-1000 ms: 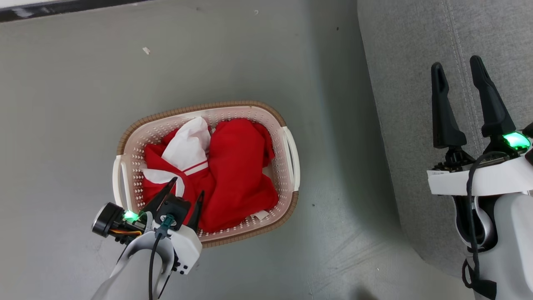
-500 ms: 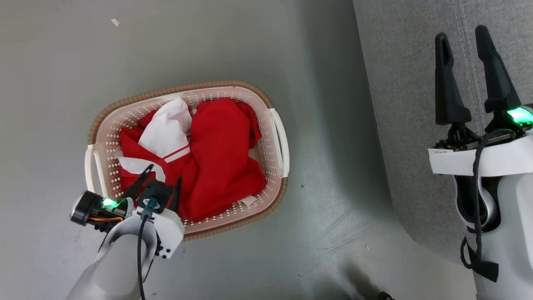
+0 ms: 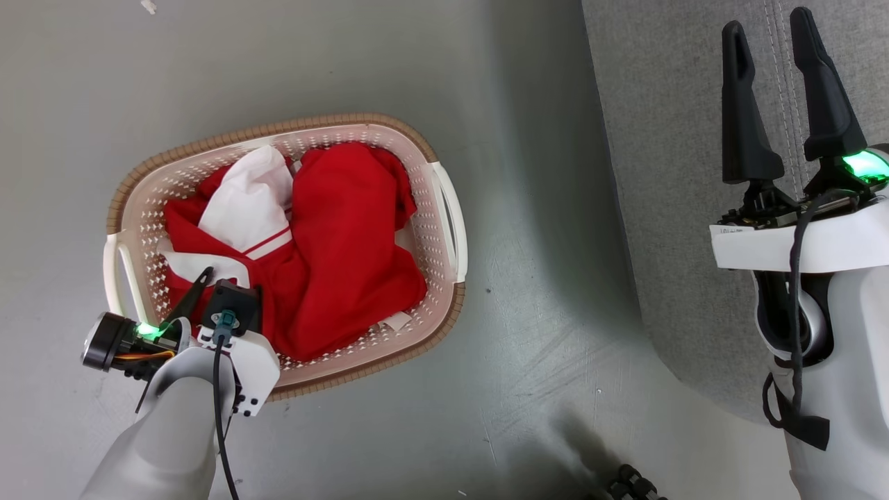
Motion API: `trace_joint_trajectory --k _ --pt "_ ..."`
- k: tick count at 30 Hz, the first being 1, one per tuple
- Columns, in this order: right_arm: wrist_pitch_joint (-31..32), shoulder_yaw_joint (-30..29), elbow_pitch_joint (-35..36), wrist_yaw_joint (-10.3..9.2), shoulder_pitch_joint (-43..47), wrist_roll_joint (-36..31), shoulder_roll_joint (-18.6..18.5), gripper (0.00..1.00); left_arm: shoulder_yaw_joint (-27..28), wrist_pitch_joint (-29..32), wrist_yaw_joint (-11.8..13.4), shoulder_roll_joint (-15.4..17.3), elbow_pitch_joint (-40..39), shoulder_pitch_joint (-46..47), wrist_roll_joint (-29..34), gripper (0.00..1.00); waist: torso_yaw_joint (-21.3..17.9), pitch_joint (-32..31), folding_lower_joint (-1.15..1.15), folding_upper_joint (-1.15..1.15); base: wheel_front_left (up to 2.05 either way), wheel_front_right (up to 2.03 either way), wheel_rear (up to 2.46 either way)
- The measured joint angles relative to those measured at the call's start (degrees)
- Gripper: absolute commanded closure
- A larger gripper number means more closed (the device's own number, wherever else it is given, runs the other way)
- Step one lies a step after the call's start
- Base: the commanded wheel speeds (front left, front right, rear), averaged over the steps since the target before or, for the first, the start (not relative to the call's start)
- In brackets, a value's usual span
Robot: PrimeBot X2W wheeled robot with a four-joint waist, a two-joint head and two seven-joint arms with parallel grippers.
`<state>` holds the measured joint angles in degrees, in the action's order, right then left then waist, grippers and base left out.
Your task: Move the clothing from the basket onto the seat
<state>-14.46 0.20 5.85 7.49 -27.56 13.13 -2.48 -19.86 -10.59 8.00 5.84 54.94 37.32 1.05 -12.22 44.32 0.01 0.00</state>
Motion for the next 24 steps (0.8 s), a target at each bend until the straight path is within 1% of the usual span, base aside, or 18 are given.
trace_joint_trajectory --k 2,3,4,5,6,8,9,10,11,18,24 --pt "0.00 0.12 -0.24 0.01 -0.02 0.08 0.01 0.00 -0.01 0.02 0.31 -0.04 0.49 0.35 0.00 0.00 -0.26 0.34 0.00 0.00 0.00 0.00 0.00" --pt "0.00 0.14 -0.37 0.01 -0.02 0.11 0.01 0.00 -0.01 0.33 0.54 -0.03 0.81 0.63 0.01 0.02 -0.38 0.50 0.00 0.00 0.00 0.00 0.00" --pt "0.00 0.15 -0.45 0.01 -0.02 0.31 0.01 0.00 -0.01 0.62 0.64 -0.01 1.14 0.97 0.02 0.09 -0.50 0.63 0.00 0.00 0.00 0.00 0.00" --pt "0.00 0.16 -0.52 0.00 -0.05 0.45 0.00 0.00 0.00 0.62 0.79 -0.01 1.31 1.16 0.02 0.19 -0.61 0.76 0.00 0.00 0.00 0.00 0.00" --pt "0.00 0.19 -0.56 0.00 -0.10 0.46 0.00 0.00 0.01 0.73 1.00 -0.03 1.55 1.29 0.02 0.35 -0.71 0.87 0.00 0.00 0.00 0.00 0.00" --pt "0.00 0.21 -0.67 0.01 -0.46 0.47 0.00 0.00 0.00 1.00 1.00 -0.03 2.03 1.42 0.02 0.57 -0.89 1.04 0.00 0.00 0.00 0.00 0.00" --pt "0.00 0.18 -0.80 0.00 -0.87 0.47 0.01 0.00 -0.01 1.00 1.00 -0.07 2.30 1.54 0.02 0.66 -0.95 1.09 0.00 0.00 0.00 0.00 0.00" --pt "0.00 0.11 -0.81 0.01 -1.20 0.47 0.00 0.00 -0.02 1.00 1.00 -0.15 2.59 1.75 0.02 0.81 -0.96 1.10 0.00 0.00 0.00 0.00 0.00" --pt "0.00 0.10 -0.82 0.01 -1.26 0.47 0.00 0.00 -0.03 0.99 1.00 -0.23 2.80 1.98 0.02 1.00 -0.97 1.08 0.00 0.00 0.00 0.00 0.00" --pt "0.00 -0.52 -1.25 0.00 -1.29 0.47 0.00 0.00 0.07 -0.70 0.81 -0.78 2.68 2.41 -0.46 1.00 -0.76 0.80 0.00 0.00 0.00 0.00 0.00" --pt "-0.07 -0.70 -1.94 0.01 -2.38 0.44 -0.01 0.00 0.11 -2.67 -0.71 -1.56 0.11 3.63 -1.05 1.00 -0.11 0.10 0.00 0.00 0.00 0.00 0.00"
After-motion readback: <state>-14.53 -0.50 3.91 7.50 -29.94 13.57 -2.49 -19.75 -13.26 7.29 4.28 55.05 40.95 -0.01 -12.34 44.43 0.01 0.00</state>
